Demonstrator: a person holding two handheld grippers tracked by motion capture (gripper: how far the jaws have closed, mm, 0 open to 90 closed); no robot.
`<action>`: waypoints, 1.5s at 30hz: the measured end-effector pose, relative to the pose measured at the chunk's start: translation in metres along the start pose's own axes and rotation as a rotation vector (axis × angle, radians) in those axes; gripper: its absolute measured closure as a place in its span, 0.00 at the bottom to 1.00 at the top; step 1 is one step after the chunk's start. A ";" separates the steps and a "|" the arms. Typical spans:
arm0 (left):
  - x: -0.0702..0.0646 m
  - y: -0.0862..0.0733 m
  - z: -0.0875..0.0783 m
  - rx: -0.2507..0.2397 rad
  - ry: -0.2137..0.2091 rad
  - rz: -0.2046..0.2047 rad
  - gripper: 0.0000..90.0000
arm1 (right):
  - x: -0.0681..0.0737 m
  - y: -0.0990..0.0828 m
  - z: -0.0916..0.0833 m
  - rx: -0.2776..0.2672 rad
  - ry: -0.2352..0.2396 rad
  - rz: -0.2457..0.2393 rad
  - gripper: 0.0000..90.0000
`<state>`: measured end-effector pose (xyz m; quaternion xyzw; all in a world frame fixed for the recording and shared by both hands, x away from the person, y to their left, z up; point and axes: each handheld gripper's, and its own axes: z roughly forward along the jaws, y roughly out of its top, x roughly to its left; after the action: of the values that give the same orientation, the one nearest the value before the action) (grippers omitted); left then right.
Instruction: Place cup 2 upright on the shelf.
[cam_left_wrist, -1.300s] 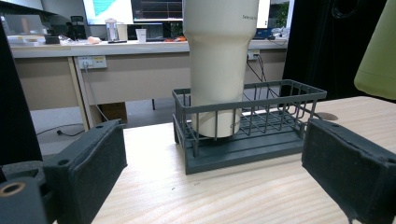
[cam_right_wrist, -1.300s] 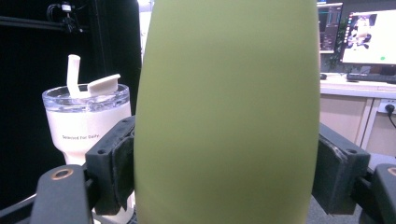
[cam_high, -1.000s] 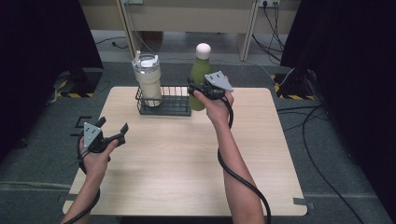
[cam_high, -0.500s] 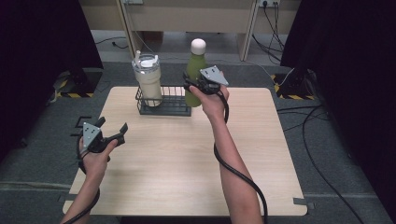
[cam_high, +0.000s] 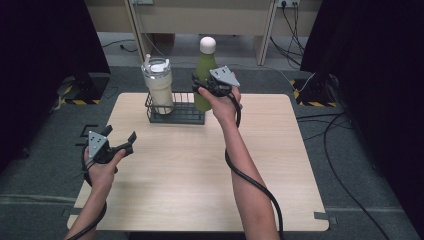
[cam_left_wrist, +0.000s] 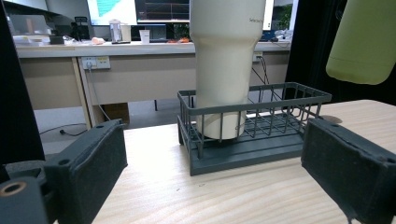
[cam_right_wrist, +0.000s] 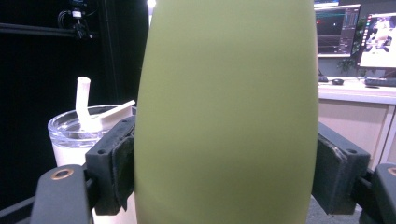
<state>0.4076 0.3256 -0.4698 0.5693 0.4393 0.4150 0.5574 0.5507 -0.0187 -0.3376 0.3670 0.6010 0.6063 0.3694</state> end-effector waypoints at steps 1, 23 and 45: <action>0.000 0.000 0.000 0.000 0.001 -0.001 0.07 | 0.001 0.000 0.001 -0.001 0.002 0.002 0.24; 0.002 0.001 -0.001 -0.008 0.004 -0.011 0.07 | 0.009 0.010 0.025 -0.003 0.003 0.017 0.24; 0.002 0.001 -0.002 -0.007 0.009 -0.002 0.07 | 0.008 0.008 0.057 0.036 -0.010 0.029 0.24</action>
<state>0.4060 0.3285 -0.4683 0.5651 0.4410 0.4184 0.5578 0.5980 0.0143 -0.3295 0.3854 0.6046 0.5988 0.3568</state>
